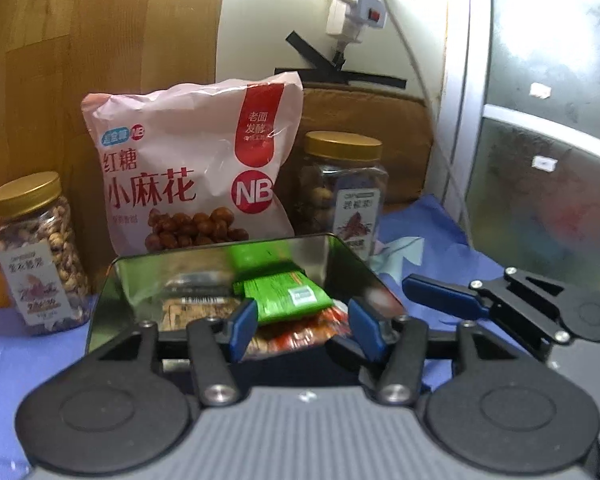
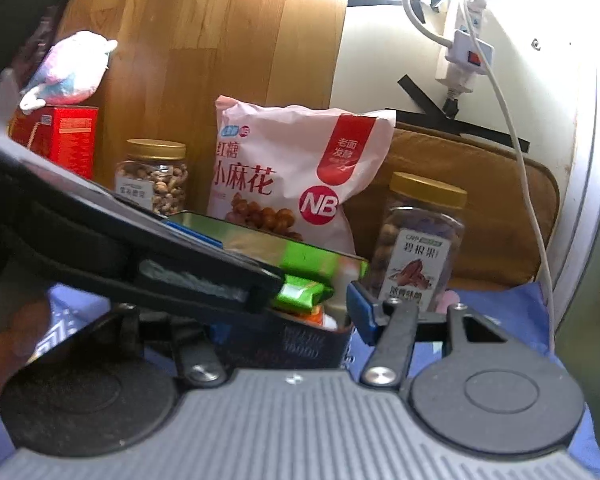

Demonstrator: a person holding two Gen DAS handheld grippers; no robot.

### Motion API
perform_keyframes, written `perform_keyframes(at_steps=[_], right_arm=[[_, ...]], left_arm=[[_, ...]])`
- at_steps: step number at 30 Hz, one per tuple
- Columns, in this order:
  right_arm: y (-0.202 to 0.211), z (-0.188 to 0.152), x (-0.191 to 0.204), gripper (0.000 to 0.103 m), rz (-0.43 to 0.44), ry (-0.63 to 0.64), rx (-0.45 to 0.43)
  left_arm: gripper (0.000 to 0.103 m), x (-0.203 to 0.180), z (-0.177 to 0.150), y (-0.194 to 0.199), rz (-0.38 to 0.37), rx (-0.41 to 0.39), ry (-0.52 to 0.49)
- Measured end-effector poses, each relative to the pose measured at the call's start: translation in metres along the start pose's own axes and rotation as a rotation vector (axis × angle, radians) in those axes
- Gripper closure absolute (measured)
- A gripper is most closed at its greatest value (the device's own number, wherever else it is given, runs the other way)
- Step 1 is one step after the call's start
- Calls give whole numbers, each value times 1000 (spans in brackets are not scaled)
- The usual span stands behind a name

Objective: Organize snacks
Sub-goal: 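Lower the green bar into the tin and release, then grasp the small yellow-edged nut pack with the left tool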

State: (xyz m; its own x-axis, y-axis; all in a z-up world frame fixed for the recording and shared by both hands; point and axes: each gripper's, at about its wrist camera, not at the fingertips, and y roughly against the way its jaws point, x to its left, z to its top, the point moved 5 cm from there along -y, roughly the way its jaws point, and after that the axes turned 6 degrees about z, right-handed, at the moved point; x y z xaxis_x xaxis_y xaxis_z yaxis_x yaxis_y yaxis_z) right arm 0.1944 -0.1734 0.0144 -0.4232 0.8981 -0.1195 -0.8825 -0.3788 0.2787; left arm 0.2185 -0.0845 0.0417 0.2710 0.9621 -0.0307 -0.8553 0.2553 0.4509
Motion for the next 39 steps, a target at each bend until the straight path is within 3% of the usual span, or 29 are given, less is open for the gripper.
perform_keyframes(at_steps=[5, 13, 18, 20, 23, 25, 28, 33, 37, 39], right_arm=[[24, -17, -1, 40, 53, -84, 41], [78, -76, -20, 37, 137, -316, 255], [115, -98, -6, 31, 200, -378, 277], [121, -101, 12, 31, 198, -307, 268], [120, -101, 38, 34, 164, -194, 271], [114, -99, 50, 57, 147, -142, 266], [105, -92, 62, 68, 167, -90, 259], [81, -78, 76, 69, 197, 10, 252], [70, -68, 97, 68, 295, 21, 240], [66, -68, 107, 64, 300, 66, 237]], left_arm=[[52, 1, -30, 34, -62, 34, 64], [52, -10, -95, 35, -289, 327, 187], [51, -22, -107, 46, -350, 324, 168], [51, -27, -112, 50, -393, 336, 174], [54, -34, -115, 58, -370, 312, 131], [54, -32, -117, 62, -359, 309, 136], [54, -13, -118, 68, -299, 284, 171], [56, 21, -122, 82, -245, 265, 262], [56, 55, -118, 92, -121, 216, 289], [56, 68, -118, 93, -102, 219, 327]])
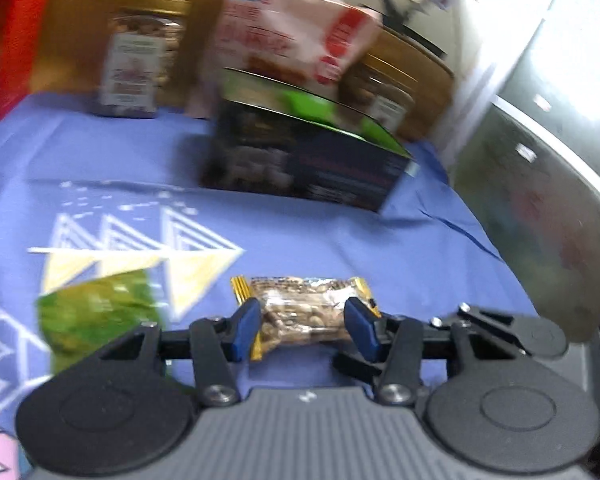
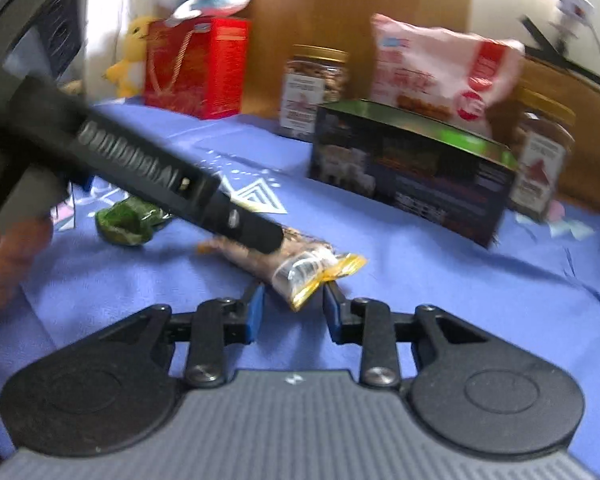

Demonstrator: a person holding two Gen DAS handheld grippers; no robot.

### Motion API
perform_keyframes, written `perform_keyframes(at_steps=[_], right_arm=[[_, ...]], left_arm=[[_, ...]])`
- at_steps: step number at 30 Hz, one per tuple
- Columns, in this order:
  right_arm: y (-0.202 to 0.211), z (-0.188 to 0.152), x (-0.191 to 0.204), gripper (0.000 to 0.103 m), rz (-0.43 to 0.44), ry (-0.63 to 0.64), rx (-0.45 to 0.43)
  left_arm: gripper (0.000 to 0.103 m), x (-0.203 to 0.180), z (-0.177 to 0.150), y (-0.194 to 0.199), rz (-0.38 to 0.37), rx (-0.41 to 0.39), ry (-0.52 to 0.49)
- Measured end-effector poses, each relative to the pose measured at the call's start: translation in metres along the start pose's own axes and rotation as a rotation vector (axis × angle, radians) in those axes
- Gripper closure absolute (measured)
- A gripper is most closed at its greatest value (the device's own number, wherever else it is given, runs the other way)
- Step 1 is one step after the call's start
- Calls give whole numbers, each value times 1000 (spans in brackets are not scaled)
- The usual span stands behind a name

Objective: Organize snacks
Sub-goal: 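Grasp the small yellow-edged nut pack with the left tool, then carry the nut pack into the tin and open the left tool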

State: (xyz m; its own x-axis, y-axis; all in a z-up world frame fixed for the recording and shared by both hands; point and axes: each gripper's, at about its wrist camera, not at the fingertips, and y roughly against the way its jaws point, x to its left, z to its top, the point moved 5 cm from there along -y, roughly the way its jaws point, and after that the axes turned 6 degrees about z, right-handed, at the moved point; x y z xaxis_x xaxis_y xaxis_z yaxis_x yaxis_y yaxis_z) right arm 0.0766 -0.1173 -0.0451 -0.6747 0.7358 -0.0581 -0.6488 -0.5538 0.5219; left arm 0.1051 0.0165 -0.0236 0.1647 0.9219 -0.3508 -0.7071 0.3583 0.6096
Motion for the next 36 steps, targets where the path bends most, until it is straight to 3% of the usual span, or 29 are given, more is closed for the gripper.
perform_keyframes(at_steps=[1, 3, 13, 14, 15, 22, 32, 36], right_arm=[[-1, 0, 2, 55, -10, 14, 0], [0, -1, 0, 49, -14, 17, -2], [0, 3, -13, 49, 30, -31, 14], [-2, 4, -13, 53, 34, -27, 14], [-4, 4, -12, 64, 39, -23, 18], [-6, 7, -12, 75, 15, -14, 0], [-8, 71, -42, 75, -91, 56, -210], [-29, 93, -62, 75, -127, 54, -239]], left_arm=[[54, 4, 2, 2, 2, -1, 14], [52, 9, 4, 6, 5, -10, 15], [54, -12, -2, -16, -14, 27, -70], [55, -13, -3, -16, -14, 25, -74], [55, -13, -3, -16, -14, 26, -75], [56, -15, 5, -9, -27, 19, -54], [56, -35, 87, 2, 13, -179, -147], [56, -35, 121, -18, 60, -205, -156]])
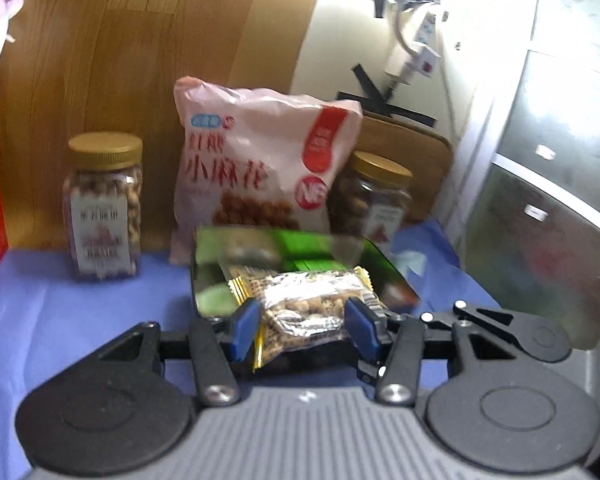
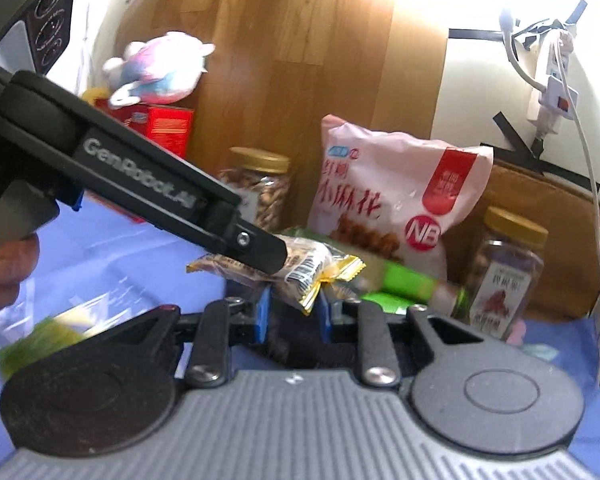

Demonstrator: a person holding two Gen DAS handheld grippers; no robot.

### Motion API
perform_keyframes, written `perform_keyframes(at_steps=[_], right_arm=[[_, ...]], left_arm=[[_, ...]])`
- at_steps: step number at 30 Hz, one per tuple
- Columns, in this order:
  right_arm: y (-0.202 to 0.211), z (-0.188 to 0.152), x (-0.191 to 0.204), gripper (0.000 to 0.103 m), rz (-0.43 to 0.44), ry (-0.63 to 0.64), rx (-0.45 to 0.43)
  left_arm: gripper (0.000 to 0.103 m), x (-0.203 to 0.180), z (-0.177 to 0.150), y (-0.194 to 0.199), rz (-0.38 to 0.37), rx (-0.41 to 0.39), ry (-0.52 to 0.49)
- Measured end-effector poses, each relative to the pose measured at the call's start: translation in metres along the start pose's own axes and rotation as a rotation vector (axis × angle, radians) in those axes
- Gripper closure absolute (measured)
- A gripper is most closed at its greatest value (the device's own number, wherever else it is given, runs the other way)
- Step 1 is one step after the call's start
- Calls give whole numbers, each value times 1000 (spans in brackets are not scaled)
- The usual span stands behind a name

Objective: Organize snacks
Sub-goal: 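Carry the nut pack into the tin and open the left tool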

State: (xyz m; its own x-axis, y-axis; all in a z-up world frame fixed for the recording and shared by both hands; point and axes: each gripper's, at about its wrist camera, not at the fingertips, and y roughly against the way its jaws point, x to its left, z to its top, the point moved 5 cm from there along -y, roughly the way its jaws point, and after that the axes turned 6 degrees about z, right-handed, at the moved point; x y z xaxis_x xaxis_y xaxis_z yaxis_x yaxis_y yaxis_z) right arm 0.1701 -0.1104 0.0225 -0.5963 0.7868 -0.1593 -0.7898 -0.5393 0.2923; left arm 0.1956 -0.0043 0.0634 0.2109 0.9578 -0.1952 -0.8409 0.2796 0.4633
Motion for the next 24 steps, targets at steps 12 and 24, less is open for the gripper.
perform_keyframes(at_steps=[12, 24], right_arm=[[-52, -3, -28, 44, -51, -80, 5], [2, -18, 8, 41, 158, -162, 18]], left_arm=[[52, 11, 7, -62, 112, 20, -67], [51, 88, -50, 53, 122, 4, 167]])
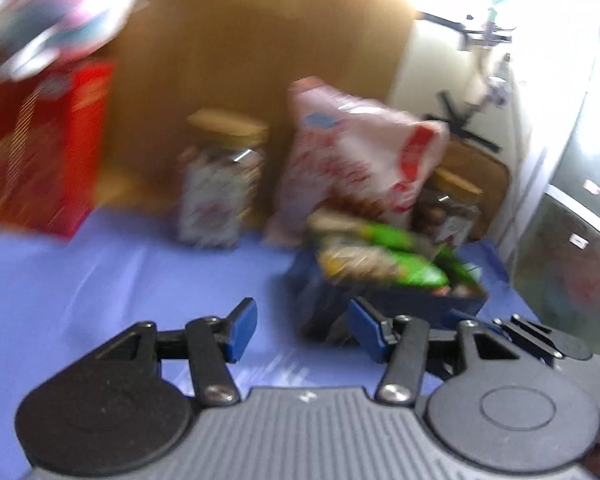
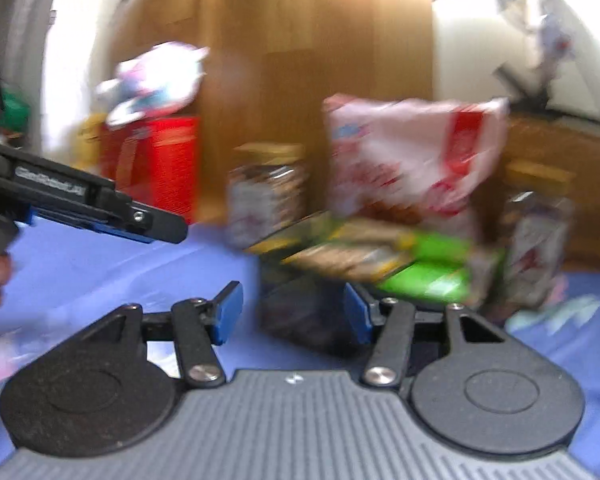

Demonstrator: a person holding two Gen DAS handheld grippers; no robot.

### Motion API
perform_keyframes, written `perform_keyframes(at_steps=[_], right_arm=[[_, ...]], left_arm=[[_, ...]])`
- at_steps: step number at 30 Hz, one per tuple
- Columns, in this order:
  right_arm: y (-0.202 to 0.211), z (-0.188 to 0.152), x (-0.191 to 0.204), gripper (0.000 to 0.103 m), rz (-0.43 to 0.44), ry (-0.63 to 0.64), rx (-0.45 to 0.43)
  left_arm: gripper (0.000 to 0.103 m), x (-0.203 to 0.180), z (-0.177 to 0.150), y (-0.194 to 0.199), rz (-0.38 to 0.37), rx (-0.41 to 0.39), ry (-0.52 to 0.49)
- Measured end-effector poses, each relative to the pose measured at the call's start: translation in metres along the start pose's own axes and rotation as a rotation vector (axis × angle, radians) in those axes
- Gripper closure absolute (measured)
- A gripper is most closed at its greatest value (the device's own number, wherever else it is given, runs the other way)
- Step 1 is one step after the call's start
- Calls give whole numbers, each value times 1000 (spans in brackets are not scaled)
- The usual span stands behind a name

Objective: Organize snacks
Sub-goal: 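Grasp the translucent green pack on the cloth with the left tool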

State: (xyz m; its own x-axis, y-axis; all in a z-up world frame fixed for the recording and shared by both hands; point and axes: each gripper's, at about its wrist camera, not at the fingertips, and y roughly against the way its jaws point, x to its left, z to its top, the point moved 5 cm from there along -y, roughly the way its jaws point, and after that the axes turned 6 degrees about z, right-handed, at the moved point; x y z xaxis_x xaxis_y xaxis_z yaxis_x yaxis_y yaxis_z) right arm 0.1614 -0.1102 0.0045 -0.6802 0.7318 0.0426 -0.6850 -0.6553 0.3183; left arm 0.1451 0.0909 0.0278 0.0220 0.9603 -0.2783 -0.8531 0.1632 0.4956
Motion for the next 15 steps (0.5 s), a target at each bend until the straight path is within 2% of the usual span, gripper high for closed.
perform_keyframes(at_steps=[3, 6, 7, 12, 13, 15], right_arm=[[-4, -15, 38, 34, 171, 20, 100], [-10, -27, 79, 28, 278, 98, 174], [-13, -31, 93, 25, 298, 133, 195], [-29, -52, 128, 26, 326, 199, 305], [-29, -53, 130, 25, 323, 194, 289], [-30, -50, 128, 31, 318, 177, 288]], left_arm=[[51, 32, -24, 12, 16, 73, 85], [51, 43, -42, 22, -1, 107, 124], [51, 44, -48, 26, -10, 115, 125], [51, 41, -83, 34, -48, 194, 122], [50, 41, -90, 37, -42, 181, 117], [50, 37, -97, 44, -31, 151, 87]])
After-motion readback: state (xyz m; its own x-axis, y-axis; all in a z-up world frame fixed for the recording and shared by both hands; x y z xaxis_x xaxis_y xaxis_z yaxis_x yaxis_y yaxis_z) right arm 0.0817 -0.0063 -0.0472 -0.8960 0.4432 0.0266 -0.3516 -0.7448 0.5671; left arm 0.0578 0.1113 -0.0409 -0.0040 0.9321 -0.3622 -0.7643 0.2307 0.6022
